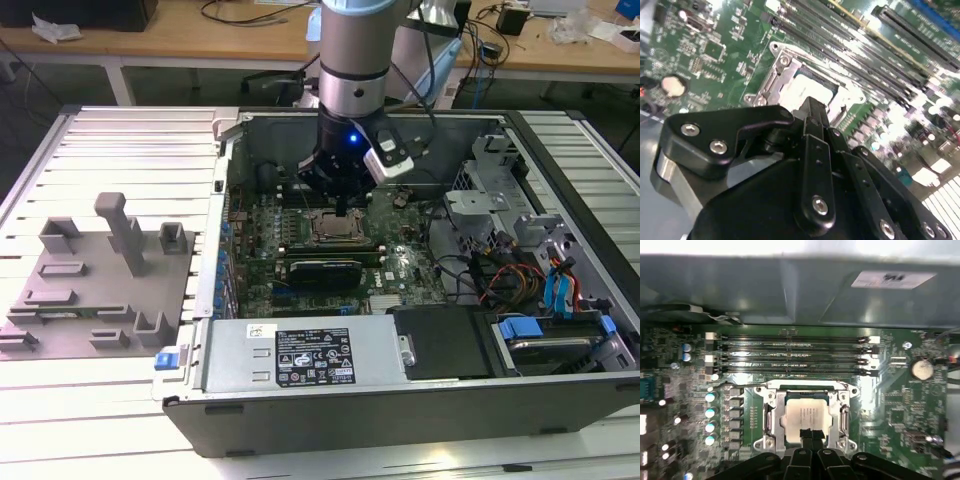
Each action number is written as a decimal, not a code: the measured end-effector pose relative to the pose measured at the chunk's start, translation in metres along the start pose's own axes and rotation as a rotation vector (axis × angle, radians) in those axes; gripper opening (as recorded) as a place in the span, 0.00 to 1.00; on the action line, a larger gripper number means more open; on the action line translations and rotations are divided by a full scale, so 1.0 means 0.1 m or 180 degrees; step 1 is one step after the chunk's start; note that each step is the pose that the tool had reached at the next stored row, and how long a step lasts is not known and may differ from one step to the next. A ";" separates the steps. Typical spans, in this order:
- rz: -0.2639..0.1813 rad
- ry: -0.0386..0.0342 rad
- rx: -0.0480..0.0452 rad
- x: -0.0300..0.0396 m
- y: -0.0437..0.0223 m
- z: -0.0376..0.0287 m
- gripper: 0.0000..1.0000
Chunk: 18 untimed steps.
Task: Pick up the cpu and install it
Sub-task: 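Install the first cpu locking lever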
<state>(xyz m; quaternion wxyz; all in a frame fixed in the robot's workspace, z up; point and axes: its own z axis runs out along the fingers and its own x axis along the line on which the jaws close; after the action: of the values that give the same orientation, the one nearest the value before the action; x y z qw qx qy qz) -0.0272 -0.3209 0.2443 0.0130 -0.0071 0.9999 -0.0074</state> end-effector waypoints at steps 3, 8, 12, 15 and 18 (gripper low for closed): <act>0.0000 0.0000 0.0000 -0.004 -0.002 -0.156 0.11; -0.0001 0.0001 0.0000 -0.010 -0.005 -0.347 0.11; -0.0001 0.0002 0.0000 0.033 -0.005 -0.348 0.11; 0.0000 -0.0007 0.0000 0.179 -0.003 -0.350 0.11; 0.0000 -0.0025 0.0000 0.456 0.001 -0.356 0.11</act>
<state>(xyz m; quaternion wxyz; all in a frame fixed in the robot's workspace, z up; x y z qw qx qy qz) -0.0737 -0.3209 0.2786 0.0168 -0.0072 0.9998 -0.0074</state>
